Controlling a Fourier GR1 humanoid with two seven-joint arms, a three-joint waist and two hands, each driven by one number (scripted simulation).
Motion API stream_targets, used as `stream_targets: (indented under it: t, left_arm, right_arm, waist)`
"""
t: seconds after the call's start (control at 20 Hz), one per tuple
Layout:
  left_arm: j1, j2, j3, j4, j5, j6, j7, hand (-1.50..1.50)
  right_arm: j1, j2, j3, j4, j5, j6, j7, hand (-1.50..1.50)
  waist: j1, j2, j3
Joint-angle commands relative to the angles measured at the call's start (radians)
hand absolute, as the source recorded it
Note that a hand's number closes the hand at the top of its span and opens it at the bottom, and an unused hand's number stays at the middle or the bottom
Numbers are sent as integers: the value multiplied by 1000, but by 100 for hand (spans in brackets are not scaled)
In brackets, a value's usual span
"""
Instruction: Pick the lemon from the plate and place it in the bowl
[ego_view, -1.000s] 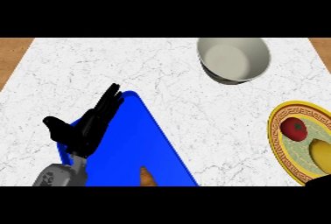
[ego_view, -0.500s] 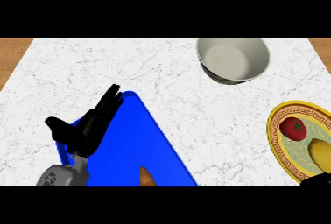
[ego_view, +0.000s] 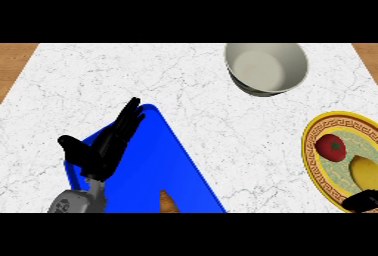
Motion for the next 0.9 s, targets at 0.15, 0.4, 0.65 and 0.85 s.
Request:
stream_targets:
  t: [0.15,0.4,0.65,0.85]
  left_arm:
    - [26,-22,32,-29,-24,-35,4,0]
    - [-73,-22,84,72,-26,-54,11,0]
    - [47,-38,49,-41,-44,-71,-10,0]
    - [12,-27,74,-33,-39,-79,36,0]
  right_arm:
    - [22,31,-20,7,38,-47,-43,-150]
    - [-75,32,-53,188,32,-143,-107,-150]
    - [-26,24,-86,184,4,-173,-183,150]
    - [-24,11,-56,188,54,-208,-228,150]
  waist:
    - [-1,0,0]
    - [0,1,0]
    - [1,0,0]
    - [1,0,0]
